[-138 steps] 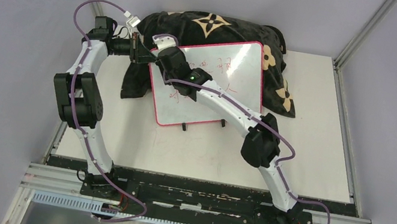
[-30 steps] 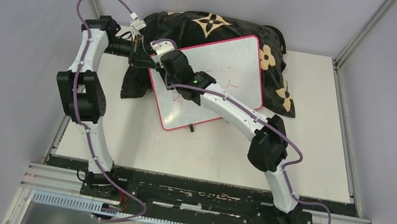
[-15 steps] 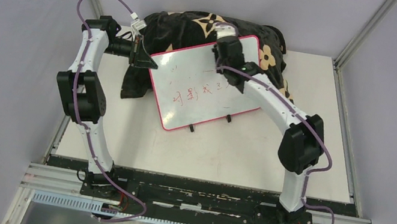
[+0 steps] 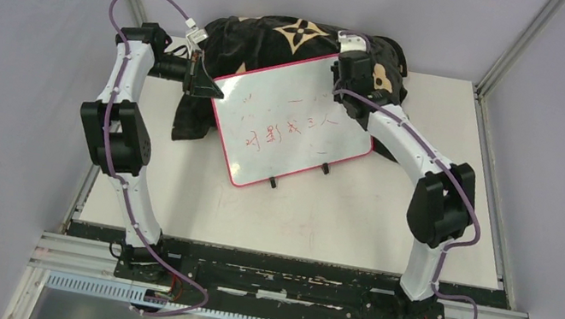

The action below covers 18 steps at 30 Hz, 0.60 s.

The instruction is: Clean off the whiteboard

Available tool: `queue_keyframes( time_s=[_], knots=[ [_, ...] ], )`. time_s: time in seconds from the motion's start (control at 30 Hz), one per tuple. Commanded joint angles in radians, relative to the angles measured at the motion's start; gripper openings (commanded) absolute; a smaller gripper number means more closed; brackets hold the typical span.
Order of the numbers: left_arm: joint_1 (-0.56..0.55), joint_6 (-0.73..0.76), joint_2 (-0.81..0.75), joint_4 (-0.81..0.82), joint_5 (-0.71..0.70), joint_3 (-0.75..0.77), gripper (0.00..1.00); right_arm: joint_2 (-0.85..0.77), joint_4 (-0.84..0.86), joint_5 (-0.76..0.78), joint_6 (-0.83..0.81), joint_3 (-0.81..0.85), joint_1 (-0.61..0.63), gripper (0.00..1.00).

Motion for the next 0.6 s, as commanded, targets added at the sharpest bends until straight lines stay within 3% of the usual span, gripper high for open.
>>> queue_keyframes(
  time_s=[0.0,0.23,0.57],
  knots=[
    [-0.012,0.083,-0.033,0.026,-0.051,0.035,0.03,-0.013,0.048,-0.136,0.041,-0.031,0.064,0.0],
    [-0.012,0.084,-0.032,0.026,-0.045,0.034,0.03,0.036,0.037,-0.101,0.022,0.037,0.215,0.01],
    [-0.012,0.088,-0.038,0.026,-0.047,0.02,0.03,0.225,-0.05,-0.128,0.02,0.299,0.416,0.01]
  ],
)
